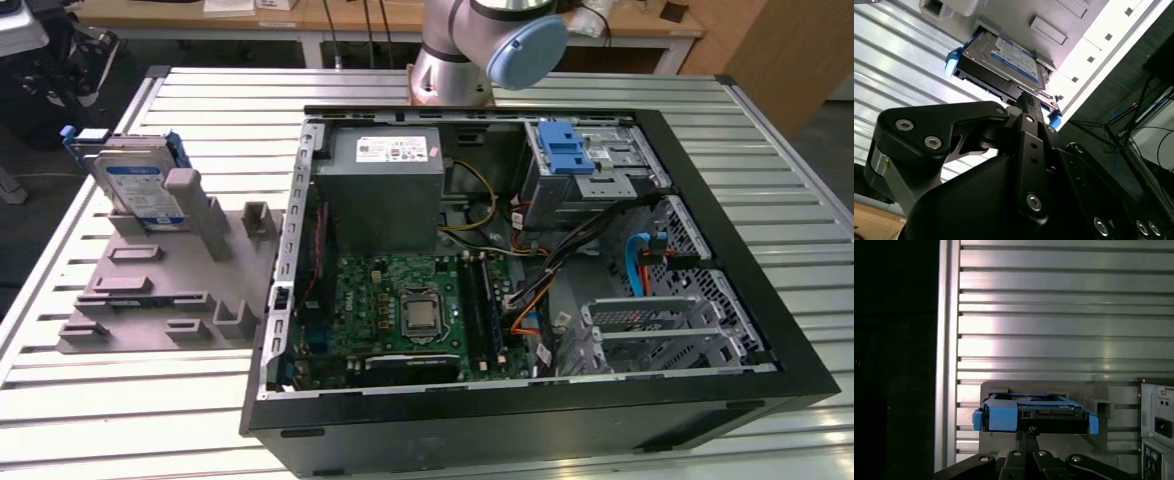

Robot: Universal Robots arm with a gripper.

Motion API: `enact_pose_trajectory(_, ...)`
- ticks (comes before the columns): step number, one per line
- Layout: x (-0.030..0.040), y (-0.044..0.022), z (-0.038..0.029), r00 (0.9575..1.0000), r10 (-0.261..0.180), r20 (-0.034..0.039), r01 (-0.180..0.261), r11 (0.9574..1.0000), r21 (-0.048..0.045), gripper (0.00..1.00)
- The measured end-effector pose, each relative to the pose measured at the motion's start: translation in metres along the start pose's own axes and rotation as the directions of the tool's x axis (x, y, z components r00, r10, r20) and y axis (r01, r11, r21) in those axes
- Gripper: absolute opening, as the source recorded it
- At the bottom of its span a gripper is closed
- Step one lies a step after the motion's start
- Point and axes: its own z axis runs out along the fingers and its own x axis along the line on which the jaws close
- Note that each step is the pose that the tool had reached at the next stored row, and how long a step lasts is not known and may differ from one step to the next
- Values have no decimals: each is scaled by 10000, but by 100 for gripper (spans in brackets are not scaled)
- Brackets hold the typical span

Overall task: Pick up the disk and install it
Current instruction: 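Pick up the disk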

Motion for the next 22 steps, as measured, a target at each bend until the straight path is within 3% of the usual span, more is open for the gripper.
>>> enact_pose_trajectory(22,4,0,0,9966,-818,-34,818,9966,-7,11)
